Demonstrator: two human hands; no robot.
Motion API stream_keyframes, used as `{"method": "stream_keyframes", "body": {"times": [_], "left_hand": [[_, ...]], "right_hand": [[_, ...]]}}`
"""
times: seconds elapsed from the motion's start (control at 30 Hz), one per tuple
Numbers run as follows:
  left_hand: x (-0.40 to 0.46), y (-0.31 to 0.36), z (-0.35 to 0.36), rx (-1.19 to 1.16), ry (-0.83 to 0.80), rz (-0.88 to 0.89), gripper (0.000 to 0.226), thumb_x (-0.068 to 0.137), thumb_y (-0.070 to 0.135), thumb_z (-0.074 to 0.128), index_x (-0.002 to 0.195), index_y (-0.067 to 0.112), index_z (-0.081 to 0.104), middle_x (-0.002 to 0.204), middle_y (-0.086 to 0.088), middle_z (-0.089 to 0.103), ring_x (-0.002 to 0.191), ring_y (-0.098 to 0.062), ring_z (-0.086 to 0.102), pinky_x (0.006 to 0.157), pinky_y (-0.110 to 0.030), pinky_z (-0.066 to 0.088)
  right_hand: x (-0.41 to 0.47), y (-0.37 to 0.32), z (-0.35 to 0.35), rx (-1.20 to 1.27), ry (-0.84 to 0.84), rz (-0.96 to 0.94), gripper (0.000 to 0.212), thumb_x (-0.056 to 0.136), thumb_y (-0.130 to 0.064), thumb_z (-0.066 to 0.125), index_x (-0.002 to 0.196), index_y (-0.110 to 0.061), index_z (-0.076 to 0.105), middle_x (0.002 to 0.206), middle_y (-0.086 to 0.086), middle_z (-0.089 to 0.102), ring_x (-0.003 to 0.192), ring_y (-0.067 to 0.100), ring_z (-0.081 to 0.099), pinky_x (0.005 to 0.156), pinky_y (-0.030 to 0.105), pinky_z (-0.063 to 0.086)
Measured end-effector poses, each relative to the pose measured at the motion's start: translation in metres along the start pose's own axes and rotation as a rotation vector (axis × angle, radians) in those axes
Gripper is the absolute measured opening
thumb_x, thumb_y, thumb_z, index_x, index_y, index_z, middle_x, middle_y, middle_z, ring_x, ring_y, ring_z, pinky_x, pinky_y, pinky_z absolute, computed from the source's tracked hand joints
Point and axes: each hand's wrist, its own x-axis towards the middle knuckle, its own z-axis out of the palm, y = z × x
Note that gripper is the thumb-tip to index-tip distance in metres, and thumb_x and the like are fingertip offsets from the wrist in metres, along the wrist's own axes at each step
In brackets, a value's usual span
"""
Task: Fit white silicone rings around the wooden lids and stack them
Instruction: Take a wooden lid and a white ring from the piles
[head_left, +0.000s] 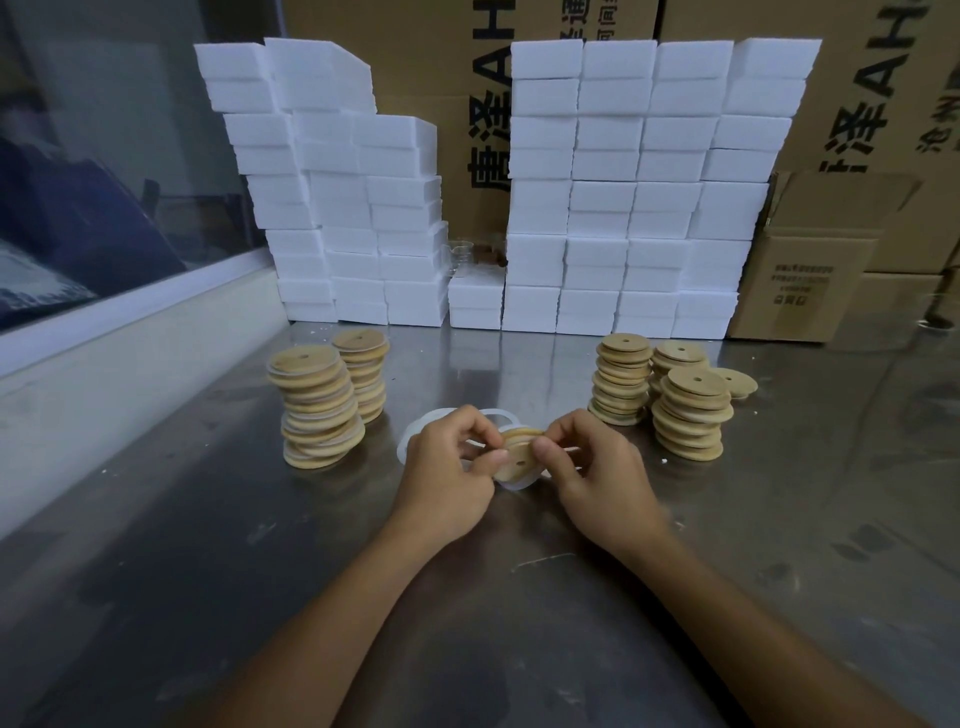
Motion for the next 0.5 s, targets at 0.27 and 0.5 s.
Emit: {"method": "stream_keyframes", "body": {"times": [0.27,0.5], "left_hand": [[0.0008,0.0018,-0.0013,-0.095,-0.021,-0.078,0.028,0.082,-0.002,0.071,0.071,0.02,0.06,0.084,-0.006,0.072,0.078,-0.022,0.073,0.071,-0.049,0.061],[0.0023,0.0052,-0.0006,-0.219,0.011,-0.214,0.023,0.084,-0.004,0.069,0.072,0.013,0.059,0.087,-0.012,0.07,0.074,-0.024,0.074,0.058,-0.042,0.061]], "right_hand": [[0.006,0.0027,-0.0016,0.14,0.015,0.173,0.016,0.085,-0.011,0.075,0.074,-0.016,0.064,0.071,0.003,0.072,0.07,0.022,0.072,0.069,0.051,0.06],[0.0054,0.0031,-0.0008,0.225,0.004,0.185,0.013,0.085,-0.008,0.074,0.076,-0.012,0.066,0.069,0.002,0.073,0.068,0.022,0.071,0.066,0.035,0.062]]}}
